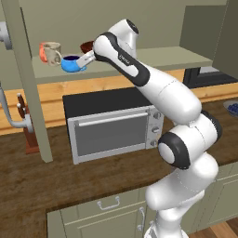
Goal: Gather all objects into one cabinet and sort the glasses and bowls to opposite sides.
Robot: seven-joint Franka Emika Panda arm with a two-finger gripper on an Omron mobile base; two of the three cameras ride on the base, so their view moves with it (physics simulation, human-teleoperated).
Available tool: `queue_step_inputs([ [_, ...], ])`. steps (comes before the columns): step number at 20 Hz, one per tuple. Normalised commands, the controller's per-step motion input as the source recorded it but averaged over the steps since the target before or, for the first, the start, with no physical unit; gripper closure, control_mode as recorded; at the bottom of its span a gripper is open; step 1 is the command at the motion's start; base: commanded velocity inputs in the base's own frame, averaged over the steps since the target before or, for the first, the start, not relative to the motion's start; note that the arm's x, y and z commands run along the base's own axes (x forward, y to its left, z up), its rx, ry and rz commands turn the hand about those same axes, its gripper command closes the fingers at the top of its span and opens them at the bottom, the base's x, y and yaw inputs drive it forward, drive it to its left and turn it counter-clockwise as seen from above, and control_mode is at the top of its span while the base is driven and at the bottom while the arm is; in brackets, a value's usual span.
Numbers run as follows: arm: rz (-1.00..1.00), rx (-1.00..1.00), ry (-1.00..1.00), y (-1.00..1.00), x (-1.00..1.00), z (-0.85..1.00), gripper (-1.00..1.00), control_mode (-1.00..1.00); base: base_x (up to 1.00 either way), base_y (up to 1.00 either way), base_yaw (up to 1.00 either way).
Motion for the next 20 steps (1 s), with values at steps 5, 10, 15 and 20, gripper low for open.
queue_step_inputs([
  [5, 0.00, -0.09, 0.00, 0.40, 0.35, -0.07, 1.00, -1.00, 0.00, 0.00, 0.00],
  [10, 0.00, 0.04, 0.01, 0.12, 0.06, -0.06, 1.00, -1.00, 0.00, 0.00, 0.00],
  [15, 0.00, 0.08, 0.00, 0.33, 0.00, -0.16, -1.00, -1.00, 0.00, 0.00, 0.00],
  [20, 0.00, 0.05, -0.02, -0.06, -0.34, 0.08, -1.00, -1.00, 0.00, 0.00, 0.00],
])
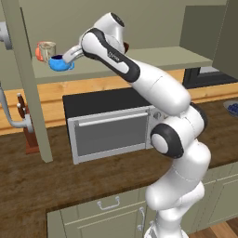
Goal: Gather all objects into one cabinet and sort the glasses and bowls to opposite sides.
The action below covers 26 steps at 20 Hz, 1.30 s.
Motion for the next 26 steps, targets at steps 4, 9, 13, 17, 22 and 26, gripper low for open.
queue_step_inputs([
  [4, 0.00, 0.01, -0.08, -0.19, -0.77, 0.15, -1.00, -1.00, 0.00, 0.00, 0.00],
  [9, 0.00, 0.00, -0.08, -0.25, -0.82, 0.05, -1.00, -1.00, 0.00, 0.00, 0.00],
  [13, -0.01, 0.06, -0.11, -0.39, -0.80, 0.14, -1.00, -1.00, 0.00, 0.00, 0.00],
  [17, -0.10, 0.17, -0.17, -0.49, -0.73, 0.26, -1.00, -1.00, 0.00, 0.00, 0.00],
  [22, -0.14, 0.21, -0.19, -0.58, -0.78, 0.34, -1.00, -1.00, 0.00, 0.00, 0.00],
  [26, -0.14, 0.22, -0.13, -0.69, -0.83, 0.29, -1.00, -1.00, 0.00, 0.00, 0.00],
])
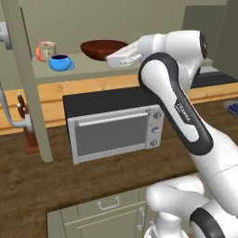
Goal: Gather all objects into one cabinet and sort the glasses and bowls to opposite sides.
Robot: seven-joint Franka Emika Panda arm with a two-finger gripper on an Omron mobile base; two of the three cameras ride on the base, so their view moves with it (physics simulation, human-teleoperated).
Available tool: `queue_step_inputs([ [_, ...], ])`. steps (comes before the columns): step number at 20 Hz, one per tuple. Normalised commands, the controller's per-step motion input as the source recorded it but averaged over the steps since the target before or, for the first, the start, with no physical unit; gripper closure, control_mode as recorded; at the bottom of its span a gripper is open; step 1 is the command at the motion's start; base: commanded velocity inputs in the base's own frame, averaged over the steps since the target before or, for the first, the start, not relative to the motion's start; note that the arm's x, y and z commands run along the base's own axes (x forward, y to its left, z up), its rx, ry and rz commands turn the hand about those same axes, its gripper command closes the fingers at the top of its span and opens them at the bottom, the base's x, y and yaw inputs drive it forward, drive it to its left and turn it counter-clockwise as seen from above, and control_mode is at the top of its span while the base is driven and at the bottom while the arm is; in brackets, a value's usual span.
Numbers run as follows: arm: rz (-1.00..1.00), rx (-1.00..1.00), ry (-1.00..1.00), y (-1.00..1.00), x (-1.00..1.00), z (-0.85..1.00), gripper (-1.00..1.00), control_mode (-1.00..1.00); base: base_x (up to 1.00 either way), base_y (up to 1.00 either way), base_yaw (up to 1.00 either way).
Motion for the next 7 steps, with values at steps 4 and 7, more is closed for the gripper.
queue_step_inputs([
  [4, -0.17, 0.24, -0.09, -0.74, -0.84, 0.20, -1.00, -1.00, 0.00, 0.00, 0.00],
  [7, -0.24, 0.24, -0.05, -0.83, -0.83, 0.06, -1.00, -1.00, 0.00, 0.00, 0.00],
])
